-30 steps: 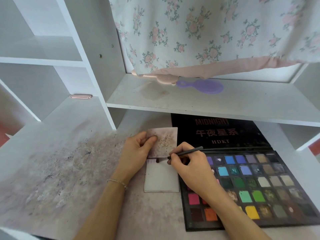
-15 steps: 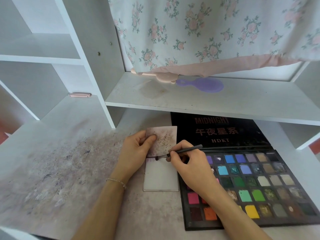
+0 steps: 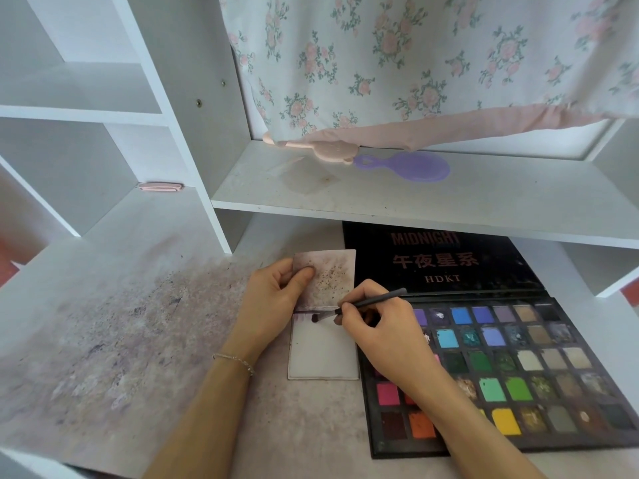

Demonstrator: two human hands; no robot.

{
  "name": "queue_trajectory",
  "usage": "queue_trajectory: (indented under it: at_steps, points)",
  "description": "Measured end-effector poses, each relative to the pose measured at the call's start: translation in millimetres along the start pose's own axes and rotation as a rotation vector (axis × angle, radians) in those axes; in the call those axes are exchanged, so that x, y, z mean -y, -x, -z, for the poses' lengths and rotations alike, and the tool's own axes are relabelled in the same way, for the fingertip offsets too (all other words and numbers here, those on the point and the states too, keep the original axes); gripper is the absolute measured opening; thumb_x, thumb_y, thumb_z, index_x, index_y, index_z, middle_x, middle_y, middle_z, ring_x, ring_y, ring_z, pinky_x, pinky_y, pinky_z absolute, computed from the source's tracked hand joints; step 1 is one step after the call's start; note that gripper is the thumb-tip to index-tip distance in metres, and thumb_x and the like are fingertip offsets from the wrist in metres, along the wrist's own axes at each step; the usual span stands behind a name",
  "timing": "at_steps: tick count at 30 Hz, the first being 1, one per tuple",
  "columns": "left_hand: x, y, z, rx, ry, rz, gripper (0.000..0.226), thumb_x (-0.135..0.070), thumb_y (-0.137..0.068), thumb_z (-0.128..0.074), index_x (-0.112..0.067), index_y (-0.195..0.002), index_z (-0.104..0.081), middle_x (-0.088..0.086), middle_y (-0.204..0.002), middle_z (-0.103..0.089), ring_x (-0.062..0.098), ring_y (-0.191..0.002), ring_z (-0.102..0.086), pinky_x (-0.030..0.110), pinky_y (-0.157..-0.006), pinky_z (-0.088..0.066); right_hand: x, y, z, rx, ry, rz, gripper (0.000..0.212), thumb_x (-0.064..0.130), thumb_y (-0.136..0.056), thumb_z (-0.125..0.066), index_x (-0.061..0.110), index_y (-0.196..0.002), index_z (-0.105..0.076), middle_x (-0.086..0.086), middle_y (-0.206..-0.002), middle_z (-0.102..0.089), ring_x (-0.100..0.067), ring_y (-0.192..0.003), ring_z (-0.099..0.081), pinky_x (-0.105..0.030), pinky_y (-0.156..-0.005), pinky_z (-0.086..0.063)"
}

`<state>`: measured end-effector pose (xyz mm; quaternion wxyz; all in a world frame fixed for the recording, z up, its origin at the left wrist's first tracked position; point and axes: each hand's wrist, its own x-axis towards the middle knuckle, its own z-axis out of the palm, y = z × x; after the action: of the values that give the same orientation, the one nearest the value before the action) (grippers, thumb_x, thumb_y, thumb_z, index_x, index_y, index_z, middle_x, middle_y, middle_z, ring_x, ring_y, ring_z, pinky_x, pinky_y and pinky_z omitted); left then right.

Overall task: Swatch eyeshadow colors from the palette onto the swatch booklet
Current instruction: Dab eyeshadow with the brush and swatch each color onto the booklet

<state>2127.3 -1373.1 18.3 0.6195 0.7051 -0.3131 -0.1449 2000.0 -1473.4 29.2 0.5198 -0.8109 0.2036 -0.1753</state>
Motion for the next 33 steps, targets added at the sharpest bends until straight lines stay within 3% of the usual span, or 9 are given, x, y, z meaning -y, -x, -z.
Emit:
queue_trajectory:
  at_steps: [13, 15, 18, 24, 28, 33]
  points:
    - [-1, -1, 0, -0.015, -0.029, 0.022, 0.018, -0.014, -0.088, -0.056, -0.029, -0.085, -0.066, -0.012, -0.079, -0.073, 0.009, -0.079, -0.068, 0.021, -0.069, -0.055, 0, -1, -1, -0.048, -0.022, 0.04, 0.014, 0.013, -0.085, -0.055, 0.022, -0.075, -0.055, -0.011, -0.073, -0.066, -0.013, -0.059, -0.056, -0.024, -0.053, -0.045]
    - [1, -1, 0, -0.026, -0.053, 0.022, 0.015, -0.015, -0.088, -0.056, -0.025, -0.085, -0.066, -0.003, -0.081, -0.073, 0.017, -0.079, -0.068, 0.028, -0.07, -0.057, 0, -1, 0, -0.091, -0.103, 0.036, 0.014, 0.01, -0.085, -0.055, 0.021, -0.076, -0.056, -0.008, -0.071, -0.066, -0.015, -0.065, -0.061, -0.026, -0.057, -0.049]
    - [1, -1, 0, -0.04, -0.067, 0.02, 0.012, -0.016, -0.088, -0.056, -0.019, -0.084, -0.067, 0.01, -0.08, -0.072, 0.028, -0.078, -0.066, 0.038, -0.07, -0.054, 1, -1, 3, -0.137, -0.263, 0.048, 0.019, 0.002, -0.086, -0.053, 0.016, -0.078, -0.06, -0.001, -0.07, -0.067, -0.009, -0.071, -0.067, -0.017, -0.063, -0.051]
    - [3, -1, 2, -0.012, -0.065, 0.019, 0.015, -0.017, -0.088, -0.056, -0.026, -0.084, -0.066, -0.004, -0.08, -0.073, 0.015, -0.078, -0.068, 0.029, -0.073, -0.056, 6, 3, 19, -0.204, -0.337, 0.104, 0.027, -0.007, -0.087, -0.049, 0.014, -0.08, -0.066, 0.008, -0.071, -0.069, -0.004, -0.071, -0.065, -0.012, -0.065, -0.048]
    - [1, 0, 1, 0.0, -0.02, 0.018, 0.018, -0.015, -0.088, -0.055, -0.029, -0.085, -0.066, -0.017, -0.079, -0.072, 0.003, -0.077, -0.067, 0.013, -0.066, -0.051, 10, 9, 44, -0.253, -0.329, 0.119, 0.026, -0.007, -0.085, -0.051, 0.014, -0.079, -0.064, 0.009, -0.07, -0.068, -0.002, -0.07, -0.064, -0.011, -0.065, -0.048]
    - [4, -1, 1, -0.015, -0.055, 0.005, 0.018, -0.017, -0.088, -0.055, -0.032, -0.084, -0.065, -0.022, -0.078, -0.07, 0.001, -0.077, -0.067, 0.011, -0.066, -0.051, -5, 25, 80, -0.38, -0.229, 0.045, 0.024, -0.002, -0.088, -0.048, 0.018, -0.081, -0.059, 0.014, -0.066, -0.065, 0.003, -0.064, -0.06, -0.008, -0.059, -0.047]
